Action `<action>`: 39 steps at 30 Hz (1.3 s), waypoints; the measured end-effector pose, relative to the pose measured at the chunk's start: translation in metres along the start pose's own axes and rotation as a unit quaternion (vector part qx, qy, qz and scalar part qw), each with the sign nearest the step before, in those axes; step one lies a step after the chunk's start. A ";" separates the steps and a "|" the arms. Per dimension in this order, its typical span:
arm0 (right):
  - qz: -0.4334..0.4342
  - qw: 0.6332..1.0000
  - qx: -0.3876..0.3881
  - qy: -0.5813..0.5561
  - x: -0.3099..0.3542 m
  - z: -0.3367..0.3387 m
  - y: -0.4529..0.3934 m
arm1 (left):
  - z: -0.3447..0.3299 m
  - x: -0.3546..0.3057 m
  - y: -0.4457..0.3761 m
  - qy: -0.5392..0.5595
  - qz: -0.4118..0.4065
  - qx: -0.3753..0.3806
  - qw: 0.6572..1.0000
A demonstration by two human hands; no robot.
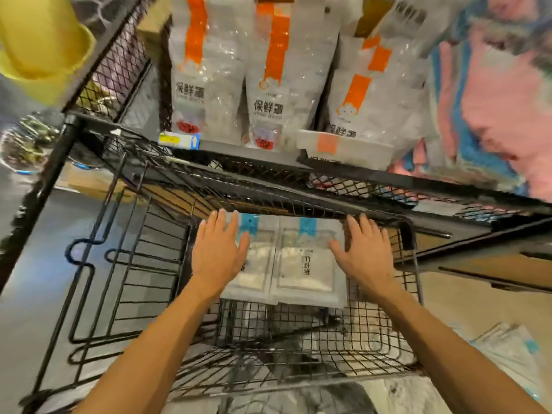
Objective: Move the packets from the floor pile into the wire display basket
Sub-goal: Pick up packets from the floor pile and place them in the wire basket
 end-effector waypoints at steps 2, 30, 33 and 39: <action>0.007 1.000 -0.014 -0.004 -0.005 0.029 0.017 | 0.031 -0.016 0.014 -0.016 -0.005 -0.013 1.000; -0.328 0.903 -0.270 -0.069 -0.103 0.153 0.454 | 0.196 -0.246 0.242 0.048 -0.481 -0.050 0.874; -0.388 0.882 -0.259 -0.068 -0.130 0.132 0.509 | 0.185 -0.281 0.279 0.046 -0.534 -0.035 0.843; -0.478 0.840 -0.242 -0.090 -0.185 0.091 0.593 | 0.154 -0.354 0.345 0.024 -0.612 -0.031 0.790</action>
Point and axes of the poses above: each hand's wrist, its own y-axis away from the middle knuckle, its own z-axis out of the back of the hand, x = y × z, the point moved 1 cm from there along -y, towards the middle knuckle, and after that the axes turned 5 degrees about y, right-handed, at the moved point
